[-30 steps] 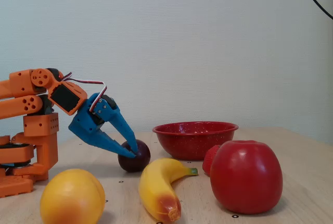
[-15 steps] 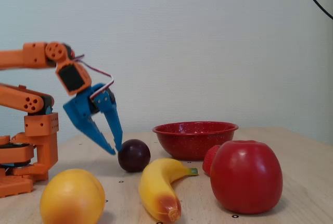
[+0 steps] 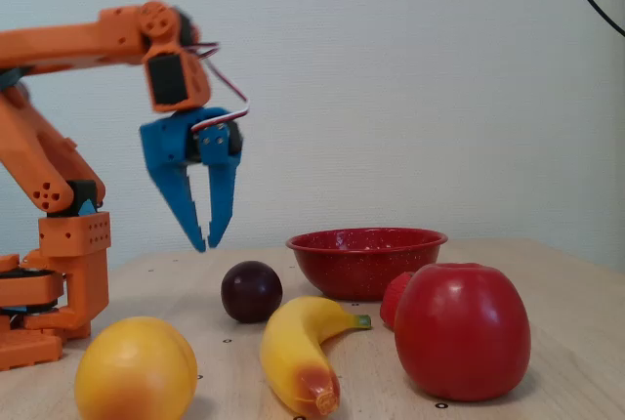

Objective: Put the banana in the red bowl.

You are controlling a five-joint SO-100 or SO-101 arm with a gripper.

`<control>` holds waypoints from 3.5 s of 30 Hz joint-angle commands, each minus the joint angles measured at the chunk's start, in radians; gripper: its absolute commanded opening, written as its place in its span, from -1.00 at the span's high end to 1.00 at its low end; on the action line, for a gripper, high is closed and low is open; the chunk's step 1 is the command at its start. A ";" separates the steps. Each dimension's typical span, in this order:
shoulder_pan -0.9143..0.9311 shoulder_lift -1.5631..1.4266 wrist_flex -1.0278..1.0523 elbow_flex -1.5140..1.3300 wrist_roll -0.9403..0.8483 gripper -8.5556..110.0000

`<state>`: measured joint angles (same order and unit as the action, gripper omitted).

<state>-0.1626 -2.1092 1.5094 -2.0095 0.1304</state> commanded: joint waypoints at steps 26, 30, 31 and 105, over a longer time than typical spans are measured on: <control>-0.275 0.408 0.041 0.351 0.362 -0.13; -0.267 0.460 -0.005 0.325 0.368 -0.20; -0.262 0.474 -0.020 0.322 0.365 -0.20; -0.264 0.795 -0.264 0.385 0.460 -0.25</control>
<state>-0.3850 -1.2747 1.2425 -1.6935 0.5660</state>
